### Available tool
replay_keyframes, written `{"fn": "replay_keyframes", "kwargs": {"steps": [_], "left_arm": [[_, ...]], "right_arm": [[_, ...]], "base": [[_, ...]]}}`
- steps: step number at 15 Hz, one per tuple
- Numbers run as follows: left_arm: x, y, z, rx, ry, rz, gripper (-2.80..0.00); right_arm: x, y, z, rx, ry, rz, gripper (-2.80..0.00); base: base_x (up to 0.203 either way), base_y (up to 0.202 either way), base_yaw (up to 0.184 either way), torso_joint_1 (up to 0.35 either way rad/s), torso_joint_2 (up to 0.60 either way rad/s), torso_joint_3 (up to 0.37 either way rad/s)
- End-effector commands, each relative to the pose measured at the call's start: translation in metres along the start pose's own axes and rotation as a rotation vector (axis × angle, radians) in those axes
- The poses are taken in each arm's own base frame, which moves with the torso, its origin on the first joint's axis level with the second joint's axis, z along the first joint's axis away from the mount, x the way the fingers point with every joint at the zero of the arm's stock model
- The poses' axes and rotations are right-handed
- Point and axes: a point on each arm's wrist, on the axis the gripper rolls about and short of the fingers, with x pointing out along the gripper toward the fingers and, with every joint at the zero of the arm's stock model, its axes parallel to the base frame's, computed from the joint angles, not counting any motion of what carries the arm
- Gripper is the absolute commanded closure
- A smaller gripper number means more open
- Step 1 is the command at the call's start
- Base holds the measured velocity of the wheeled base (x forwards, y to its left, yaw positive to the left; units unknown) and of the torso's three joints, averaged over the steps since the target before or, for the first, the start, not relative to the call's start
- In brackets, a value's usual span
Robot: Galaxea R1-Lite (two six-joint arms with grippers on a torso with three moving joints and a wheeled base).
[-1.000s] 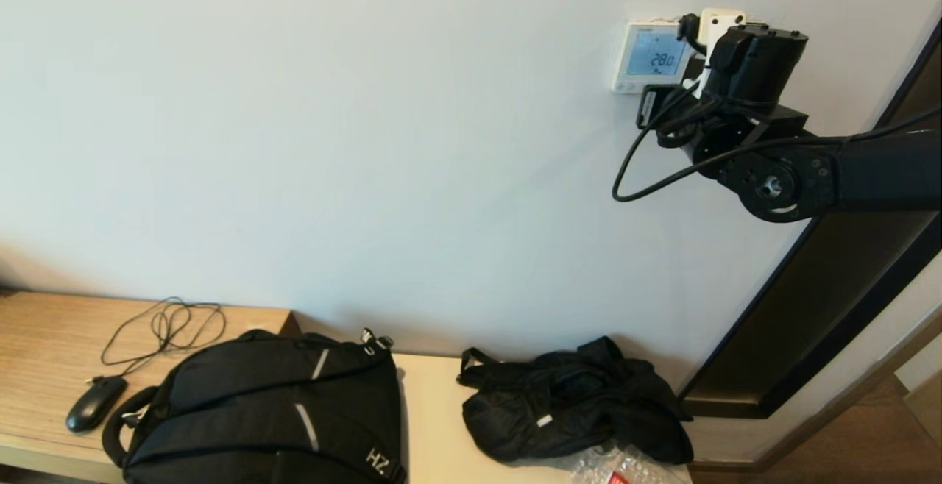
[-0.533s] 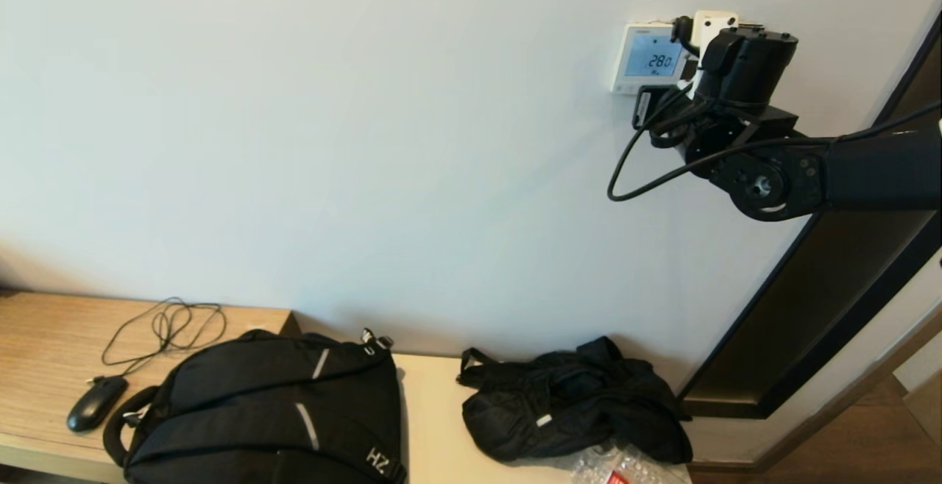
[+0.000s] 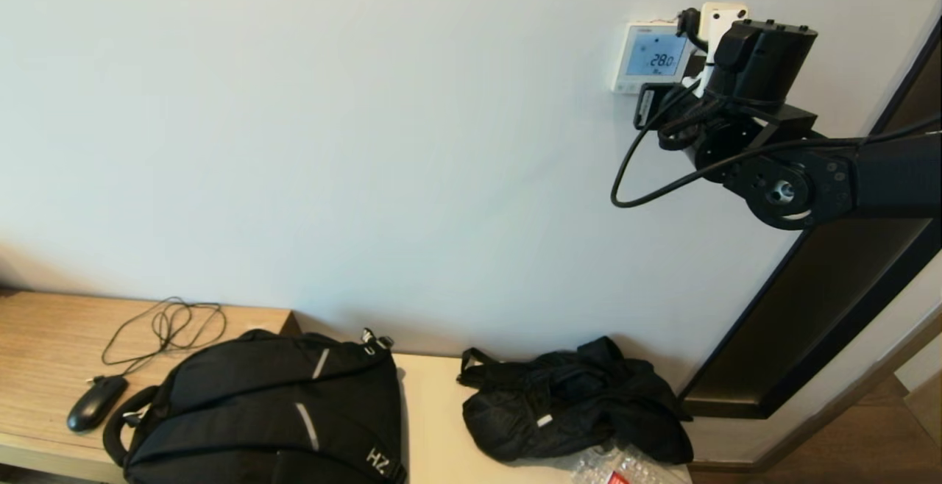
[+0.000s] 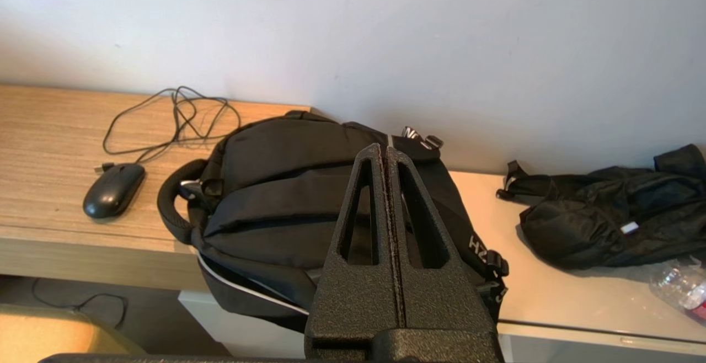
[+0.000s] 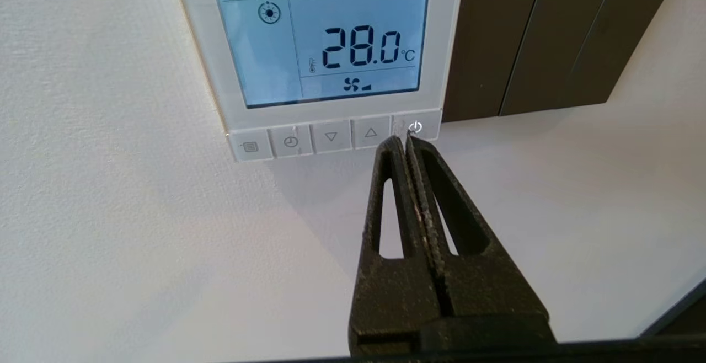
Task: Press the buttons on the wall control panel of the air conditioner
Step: Turn on the central air conditioner
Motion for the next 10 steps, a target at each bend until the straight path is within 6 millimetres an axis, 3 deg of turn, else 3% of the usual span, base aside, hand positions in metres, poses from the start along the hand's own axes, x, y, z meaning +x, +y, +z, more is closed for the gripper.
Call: {"fn": "replay_keyframes", "kwargs": {"steps": [1,10], "left_arm": [[0.000,0.000,0.000,0.000,-0.001,0.000,0.00],[0.000,0.000,0.000,0.000,-0.001,0.000,0.00]], "right_arm": [[-0.006,0.003,0.009,0.010,-0.016,0.008,0.00],[0.003,0.010,-0.005,-0.015,0.000,0.009,0.00]], "base": [[0.000,0.000,0.000,0.000,0.00,0.000],[0.000,0.000,0.000,0.000,0.00,0.000]]}}
